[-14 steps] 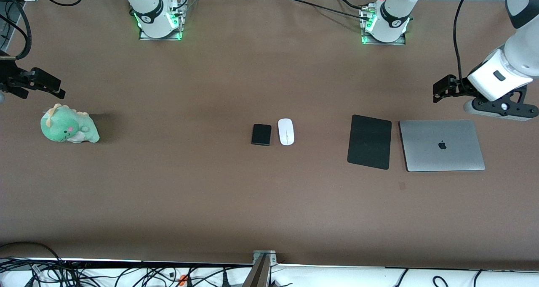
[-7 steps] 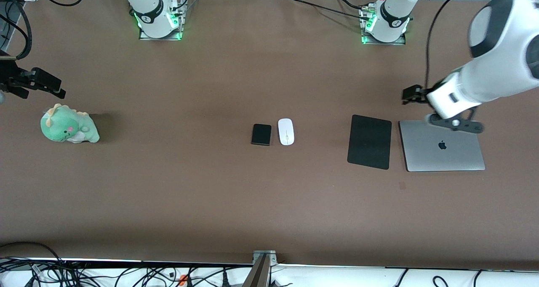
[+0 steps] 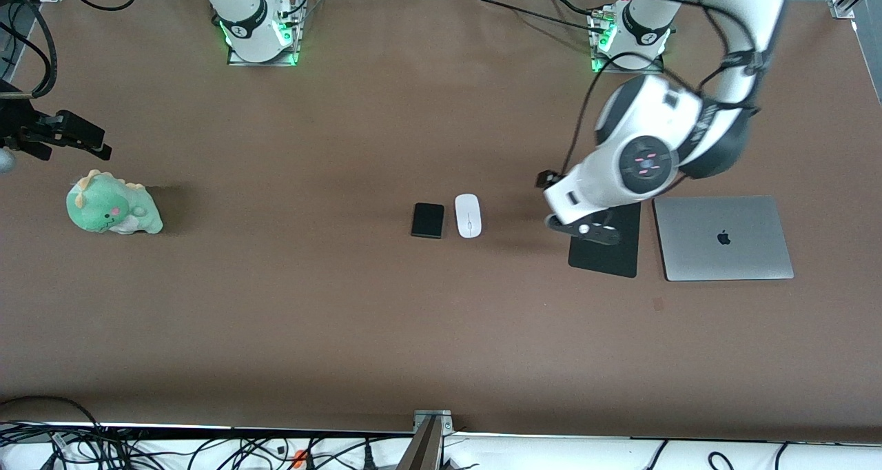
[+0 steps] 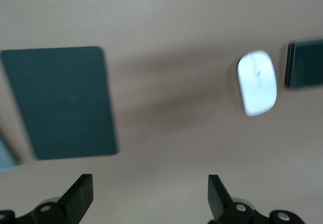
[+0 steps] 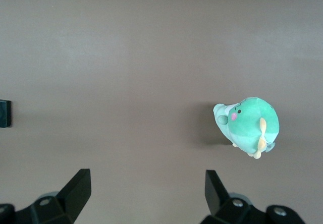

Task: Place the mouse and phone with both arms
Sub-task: 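Reach the left gripper down toward the white mouse, then grasp the white mouse with the left gripper while the right gripper reaches the phone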

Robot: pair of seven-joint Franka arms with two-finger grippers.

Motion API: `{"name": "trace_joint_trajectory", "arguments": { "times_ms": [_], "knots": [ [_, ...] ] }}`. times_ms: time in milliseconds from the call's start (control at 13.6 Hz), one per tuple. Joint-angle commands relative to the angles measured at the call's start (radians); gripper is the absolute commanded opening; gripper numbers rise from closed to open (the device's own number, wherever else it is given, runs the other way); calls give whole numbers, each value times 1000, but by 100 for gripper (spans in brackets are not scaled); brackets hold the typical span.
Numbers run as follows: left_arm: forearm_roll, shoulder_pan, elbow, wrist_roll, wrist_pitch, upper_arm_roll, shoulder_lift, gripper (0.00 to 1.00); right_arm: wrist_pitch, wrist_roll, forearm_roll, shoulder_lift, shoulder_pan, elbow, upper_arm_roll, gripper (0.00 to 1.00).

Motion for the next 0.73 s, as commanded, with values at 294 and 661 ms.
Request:
{"name": "trace_joint_trajectory", "arguments": {
  "times_ms": [294,661],
  "knots": [
    [-10,-166,34,-417,375,10,191,100,-76,8,13,34,23,0,5,100],
    [16,-255,34,-423,504,22,282,100,-71,20,19,129,98,-2,5,100]
  ]
}}
